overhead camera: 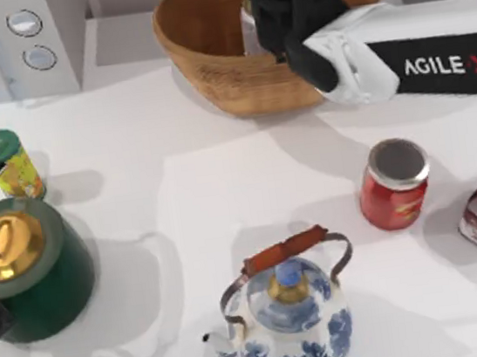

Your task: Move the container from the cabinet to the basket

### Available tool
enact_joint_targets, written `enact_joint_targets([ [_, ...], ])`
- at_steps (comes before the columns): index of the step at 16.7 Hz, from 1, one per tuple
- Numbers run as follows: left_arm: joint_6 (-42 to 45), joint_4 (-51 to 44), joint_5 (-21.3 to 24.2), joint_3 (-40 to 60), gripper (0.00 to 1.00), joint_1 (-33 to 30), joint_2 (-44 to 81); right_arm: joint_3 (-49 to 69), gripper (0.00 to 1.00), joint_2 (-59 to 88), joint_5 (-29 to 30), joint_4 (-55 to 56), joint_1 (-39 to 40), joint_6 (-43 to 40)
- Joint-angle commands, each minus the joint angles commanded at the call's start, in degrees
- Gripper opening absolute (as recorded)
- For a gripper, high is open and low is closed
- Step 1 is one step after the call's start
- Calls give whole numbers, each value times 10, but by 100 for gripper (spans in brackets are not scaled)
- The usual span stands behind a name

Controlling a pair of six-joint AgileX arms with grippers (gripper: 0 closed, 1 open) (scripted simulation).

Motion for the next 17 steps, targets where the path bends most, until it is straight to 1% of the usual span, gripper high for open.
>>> enact_joint_targets([
  [4,0,0,0,0,100,0,0,-48,100,-60,-17,-20,-20,-1],
  [8,0,0,0,0,100,0,0,-159,100,-215,-61,-63,-64,-2],
  [11,0,0,0,0,100,0,0,-278,100,-394,-109,-107,-107,-3],
  [17,0,0,0,0,100,0,0,-560,100,-842,-218,-212,-210,-6],
])
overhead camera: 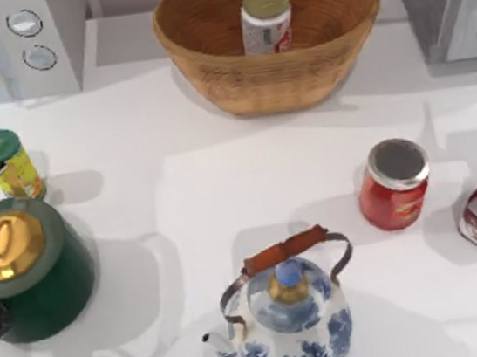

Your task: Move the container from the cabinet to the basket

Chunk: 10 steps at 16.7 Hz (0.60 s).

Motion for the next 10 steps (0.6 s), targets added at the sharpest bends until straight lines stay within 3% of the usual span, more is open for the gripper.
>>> enact_joint_targets([
  [5,0,0,0,0,100,0,0,-214,100,-276,-83,-83,-82,-3],
  [10,0,0,0,0,100,0,0,-332,100,-402,-133,-131,-130,-4],
])
